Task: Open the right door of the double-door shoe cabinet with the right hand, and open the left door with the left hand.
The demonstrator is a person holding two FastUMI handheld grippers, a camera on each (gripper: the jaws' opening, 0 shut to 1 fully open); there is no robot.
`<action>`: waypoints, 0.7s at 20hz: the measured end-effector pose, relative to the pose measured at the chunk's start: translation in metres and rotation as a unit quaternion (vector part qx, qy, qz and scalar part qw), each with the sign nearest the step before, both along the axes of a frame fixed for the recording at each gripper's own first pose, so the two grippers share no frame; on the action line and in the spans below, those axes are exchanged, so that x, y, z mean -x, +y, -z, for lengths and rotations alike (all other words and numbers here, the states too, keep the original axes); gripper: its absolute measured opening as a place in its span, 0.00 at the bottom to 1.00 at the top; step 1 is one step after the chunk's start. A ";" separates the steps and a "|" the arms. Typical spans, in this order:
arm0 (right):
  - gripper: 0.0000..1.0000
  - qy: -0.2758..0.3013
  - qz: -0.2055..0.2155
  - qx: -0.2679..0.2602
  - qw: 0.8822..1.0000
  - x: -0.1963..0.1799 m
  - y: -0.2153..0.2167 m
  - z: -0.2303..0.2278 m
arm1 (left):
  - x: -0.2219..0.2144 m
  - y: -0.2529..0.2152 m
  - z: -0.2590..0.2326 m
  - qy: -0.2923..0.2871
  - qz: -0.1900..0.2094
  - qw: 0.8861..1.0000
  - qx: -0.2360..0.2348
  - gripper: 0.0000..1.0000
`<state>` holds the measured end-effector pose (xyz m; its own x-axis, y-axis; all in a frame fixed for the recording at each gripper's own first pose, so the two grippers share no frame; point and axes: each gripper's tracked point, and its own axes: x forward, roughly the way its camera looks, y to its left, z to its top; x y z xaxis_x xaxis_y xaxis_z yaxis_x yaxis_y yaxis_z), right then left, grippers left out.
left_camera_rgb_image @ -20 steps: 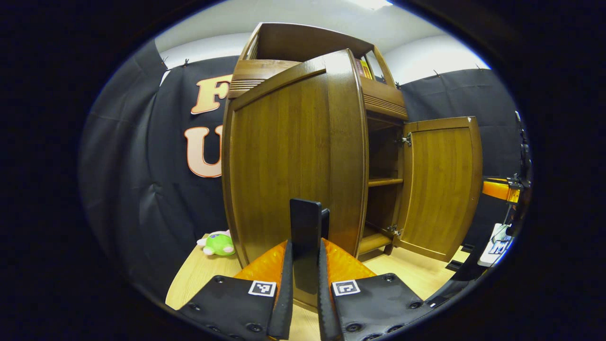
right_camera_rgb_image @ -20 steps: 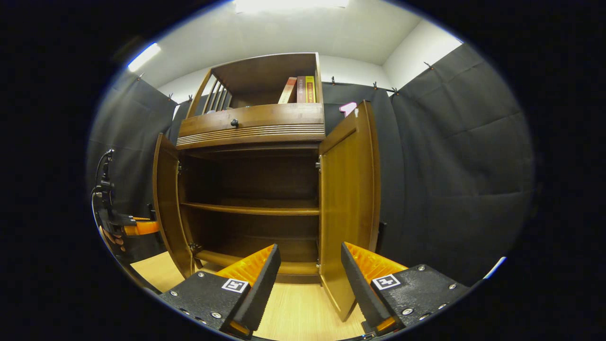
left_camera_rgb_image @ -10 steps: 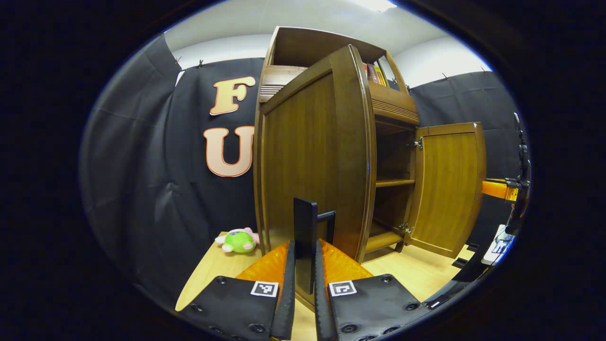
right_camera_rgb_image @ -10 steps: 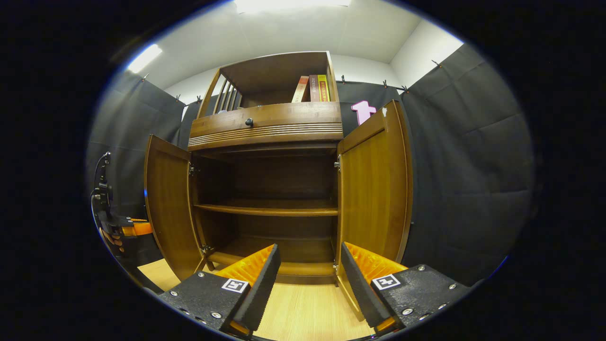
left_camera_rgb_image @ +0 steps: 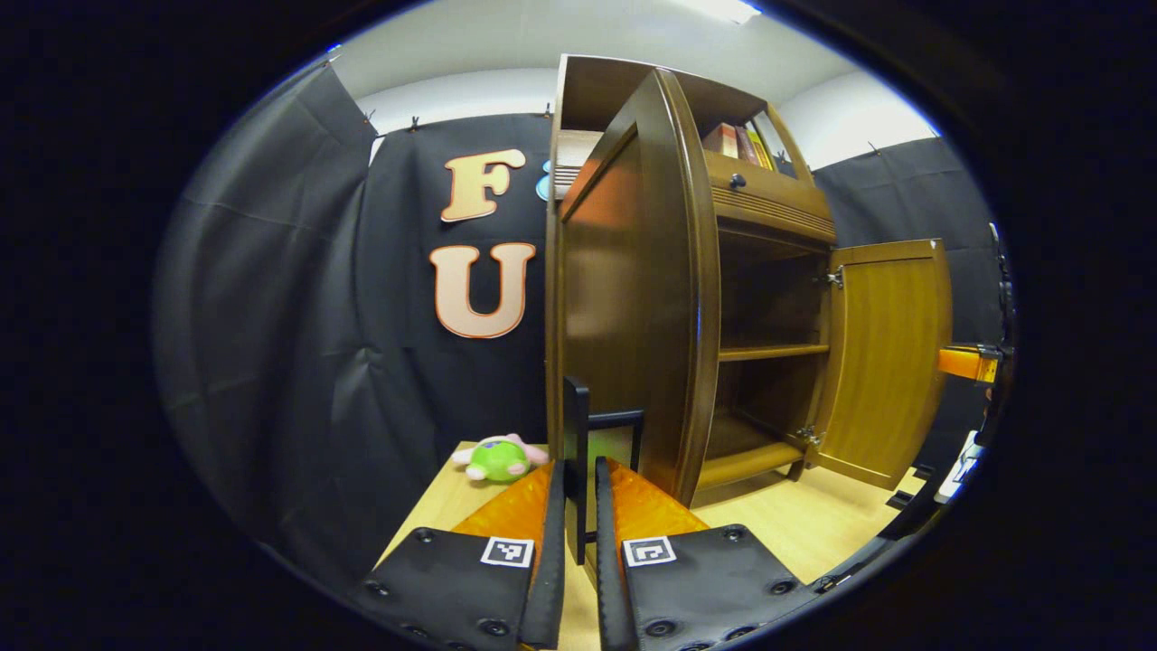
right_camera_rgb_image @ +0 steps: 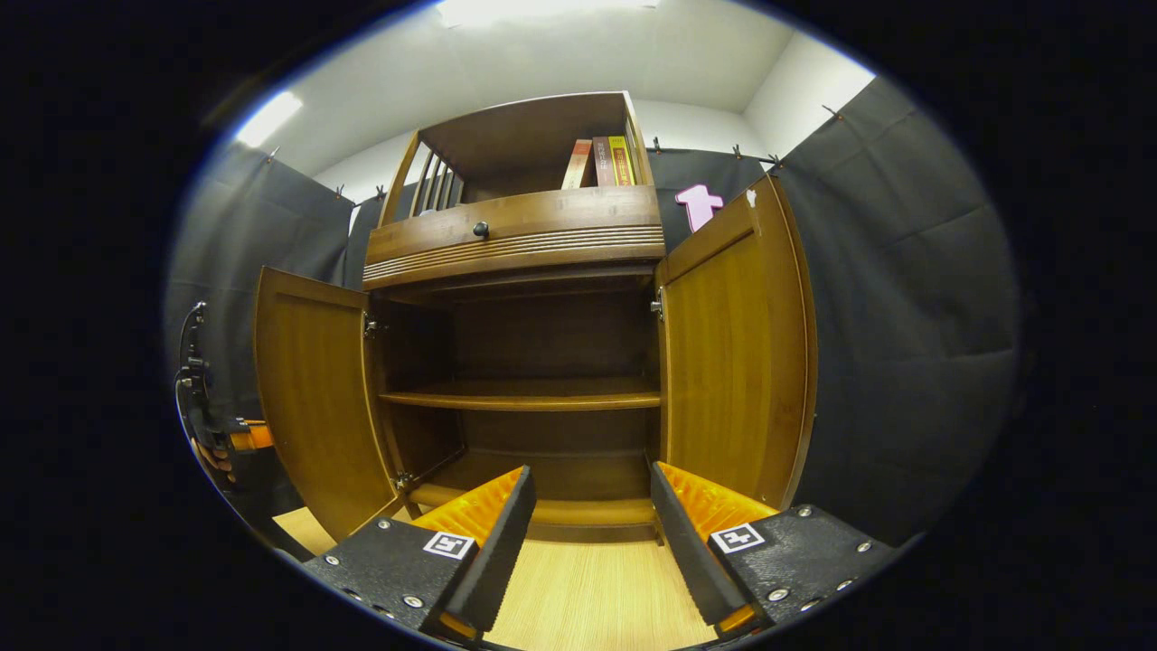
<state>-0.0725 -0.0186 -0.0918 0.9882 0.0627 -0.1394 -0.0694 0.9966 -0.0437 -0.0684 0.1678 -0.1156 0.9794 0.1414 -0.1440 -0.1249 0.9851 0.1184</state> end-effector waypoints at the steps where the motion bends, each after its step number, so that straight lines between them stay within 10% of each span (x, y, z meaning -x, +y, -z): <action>1: 0.80 -0.001 0.000 0.000 1.000 -0.002 0.001 0.000 | 0.001 0.004 -0.001 -0.001 -0.004 1.000 0.003 0.19; 14: 0.80 0.009 -0.003 -0.001 1.000 -0.019 0.014 0.011 | 0.021 0.048 -0.018 -0.010 -0.032 0.999 -0.005 0.09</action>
